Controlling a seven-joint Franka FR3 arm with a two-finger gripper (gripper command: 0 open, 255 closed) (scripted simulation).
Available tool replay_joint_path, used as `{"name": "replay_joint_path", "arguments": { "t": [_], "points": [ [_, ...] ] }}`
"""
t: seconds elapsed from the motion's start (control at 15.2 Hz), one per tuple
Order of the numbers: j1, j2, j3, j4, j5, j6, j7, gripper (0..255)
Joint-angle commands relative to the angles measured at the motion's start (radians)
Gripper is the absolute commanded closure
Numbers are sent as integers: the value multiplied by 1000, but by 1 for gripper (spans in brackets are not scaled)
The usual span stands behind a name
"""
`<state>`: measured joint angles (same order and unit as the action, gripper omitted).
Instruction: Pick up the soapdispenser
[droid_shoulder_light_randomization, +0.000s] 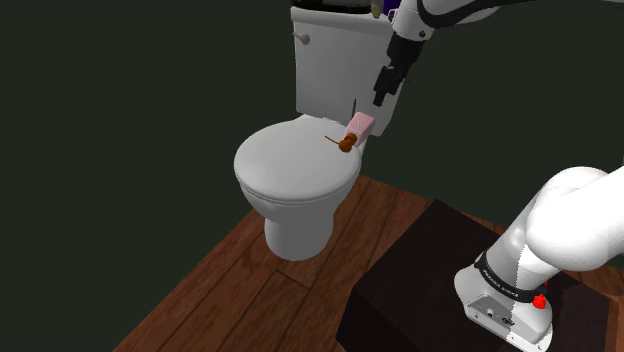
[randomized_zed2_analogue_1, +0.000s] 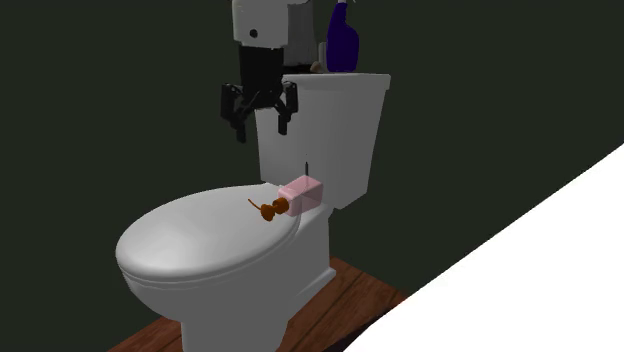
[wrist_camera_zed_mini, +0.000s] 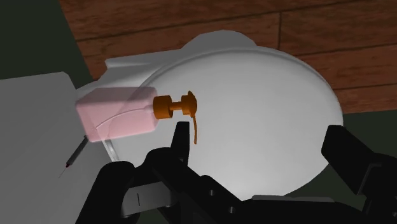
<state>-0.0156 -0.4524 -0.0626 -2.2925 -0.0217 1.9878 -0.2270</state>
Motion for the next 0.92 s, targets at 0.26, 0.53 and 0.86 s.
{"name": "replay_joint_path", "arguments": {
  "t": [0.26, 0.53, 0.86],
  "points": [
    [8, 211, -26, 56, 27, 147, -49, 0],
    [11, 360, -39, 124, 56, 221, -89, 0],
    [7, 552, -45, 238, 102, 287, -142, 0]
  ]
}}
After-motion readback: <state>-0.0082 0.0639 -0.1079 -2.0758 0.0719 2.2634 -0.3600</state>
